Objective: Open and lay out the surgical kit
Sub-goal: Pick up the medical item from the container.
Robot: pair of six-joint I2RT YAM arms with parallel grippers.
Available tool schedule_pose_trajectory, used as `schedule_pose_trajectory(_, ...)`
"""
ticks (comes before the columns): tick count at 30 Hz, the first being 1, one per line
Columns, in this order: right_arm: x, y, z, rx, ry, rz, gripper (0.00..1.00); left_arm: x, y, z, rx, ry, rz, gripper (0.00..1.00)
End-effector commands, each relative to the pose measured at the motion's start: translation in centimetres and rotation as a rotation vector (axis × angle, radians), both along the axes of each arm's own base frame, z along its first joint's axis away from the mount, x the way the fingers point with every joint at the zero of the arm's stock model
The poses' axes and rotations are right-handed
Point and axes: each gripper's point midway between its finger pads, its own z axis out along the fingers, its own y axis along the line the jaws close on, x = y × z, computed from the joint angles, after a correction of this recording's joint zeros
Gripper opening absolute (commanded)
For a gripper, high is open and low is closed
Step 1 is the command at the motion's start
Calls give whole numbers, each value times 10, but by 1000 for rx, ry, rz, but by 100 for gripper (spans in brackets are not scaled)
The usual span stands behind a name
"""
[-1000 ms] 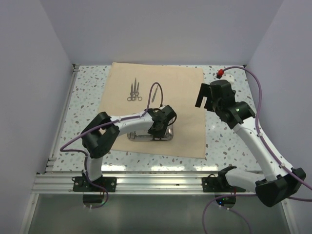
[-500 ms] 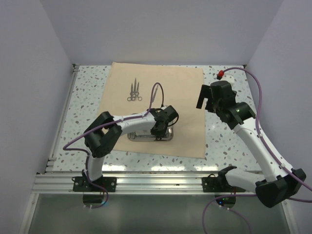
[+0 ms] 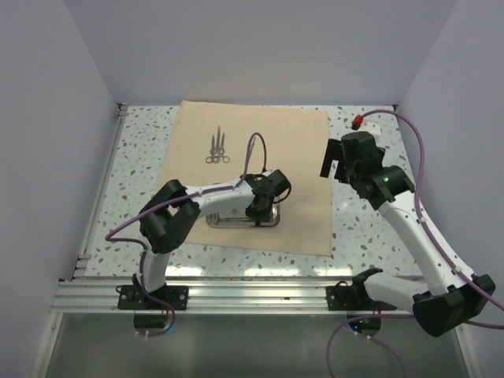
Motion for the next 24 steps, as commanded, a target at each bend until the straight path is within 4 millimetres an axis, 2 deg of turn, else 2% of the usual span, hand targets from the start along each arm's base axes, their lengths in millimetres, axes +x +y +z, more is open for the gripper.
schedule_pose_trajectory(1, -1, -10, 16, -19, -46, -20, 98, -27, 29, -60, 133, 135, 25, 0)
schedule_pose_trajectory(4, -1, -10, 16, -18, -46, -22, 98, -24, 31, -52, 139, 114, 16, 0)
schedule_pose_trajectory(7, -2, -11, 16, -16, -46, -25, 98, -14, 31, -20, 126, 54, 13, 0)
schedule_pose_trajectory(12, -4, -10, 16, -7, -49, -22, 98, 0, 31, 48, 82, -49, 21, 0)
schedule_pose_trajectory(14, -4, -10, 16, -4, -49, -22, 98, 5, 34, 65, 79, -73, 24, 0)
schedule_pose_trajectory(19, -4, -6, 16, 15, -52, -14, 98, 39, 33, 104, 40, -165, 60, 0)
schedule_pose_trajectory(20, -4, -7, 16, 18, -50, -14, 98, 52, 37, 107, 35, -178, 74, 0)
schedule_pose_trajectory(21, -5, -7, 15, 16, -46, -14, 98, 64, 35, 118, 18, -209, 89, 0)
schedule_pose_trajectory(23, -6, -8, 16, 12, -44, -18, 98, 90, 45, 117, 31, -227, 120, 0)
schedule_pose_trajectory(24, -7, -9, 16, 9, -40, -19, 98, 106, 42, 130, 7, -263, 133, 0)
